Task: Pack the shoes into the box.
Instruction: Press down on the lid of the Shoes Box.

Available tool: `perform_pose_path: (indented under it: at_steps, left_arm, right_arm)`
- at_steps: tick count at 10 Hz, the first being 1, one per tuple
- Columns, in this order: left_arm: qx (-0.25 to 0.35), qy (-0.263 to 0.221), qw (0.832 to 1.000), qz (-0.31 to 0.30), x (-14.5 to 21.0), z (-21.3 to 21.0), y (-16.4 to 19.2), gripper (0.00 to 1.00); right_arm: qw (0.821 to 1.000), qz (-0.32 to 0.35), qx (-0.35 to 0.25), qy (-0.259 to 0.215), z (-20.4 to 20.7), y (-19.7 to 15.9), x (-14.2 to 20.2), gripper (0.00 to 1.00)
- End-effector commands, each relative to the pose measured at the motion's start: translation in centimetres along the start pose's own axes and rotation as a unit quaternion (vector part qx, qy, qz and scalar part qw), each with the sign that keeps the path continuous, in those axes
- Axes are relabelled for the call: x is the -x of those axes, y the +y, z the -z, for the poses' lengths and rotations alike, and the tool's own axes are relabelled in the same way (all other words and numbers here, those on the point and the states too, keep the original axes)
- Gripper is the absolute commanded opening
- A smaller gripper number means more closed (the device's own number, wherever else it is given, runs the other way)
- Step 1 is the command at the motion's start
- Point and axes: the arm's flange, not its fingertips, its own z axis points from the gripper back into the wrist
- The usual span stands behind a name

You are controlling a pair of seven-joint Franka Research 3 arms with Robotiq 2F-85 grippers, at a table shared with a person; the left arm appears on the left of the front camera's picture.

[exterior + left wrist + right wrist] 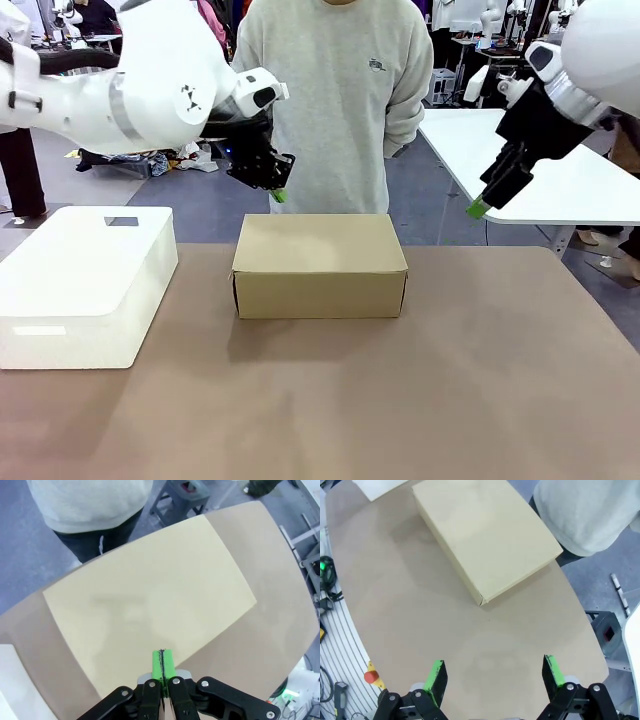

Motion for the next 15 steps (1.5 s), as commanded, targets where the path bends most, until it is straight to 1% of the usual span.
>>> perform_pose_path:
  at_steps: [1,2,5,6,8,11,12,15]
  left_arm:
    - [-0.001,0.005,1.000,-0.029,-1.2,0.8,-0.6,0.00]
    - [-0.001,0.001,0.999,-0.034,-1.6,1.7,-0.9,0.00]
    - [0.000,-0.009,0.999,-0.044,-2.6,3.3,-1.6,0.00]
    - [0.000,-0.015,0.999,-0.043,-2.9,3.8,-1.8,0.00]
    - [-0.013,-0.019,0.999,-0.044,-4.2,5.4,-2.0,0.00]
    - [-0.039,-0.011,0.999,-0.022,-6.9,8.5,-1.7,0.00]
    - [-0.036,-0.004,0.999,-0.016,-7.5,9.5,-1.7,0.00]
    - [-0.046,0.012,0.999,-0.015,-8.1,12.2,-1.4,0.00]
  right_arm:
    - [0.999,0.006,0.046,-0.027,-0.8,1.6,0.4,1.00]
    - [0.998,0.004,0.055,-0.042,-1.3,2.3,0.7,1.00]
    - [0.997,0.014,0.051,-0.062,-1.6,3.3,1.6,1.00]
    - [0.998,-0.006,0.042,-0.050,-2.2,2.3,0.5,1.00]
    - [0.998,-0.006,0.042,-0.050,-2.2,2.3,0.5,1.00]
    - [0.998,-0.006,0.042,-0.050,-2.2,2.3,0.5,1.00]
    - [0.998,-0.006,0.042,-0.050,-2.2,2.3,0.5,1.00]
    - [0.998,-0.006,0.042,-0.050,-2.2,2.3,0.5,1.00]
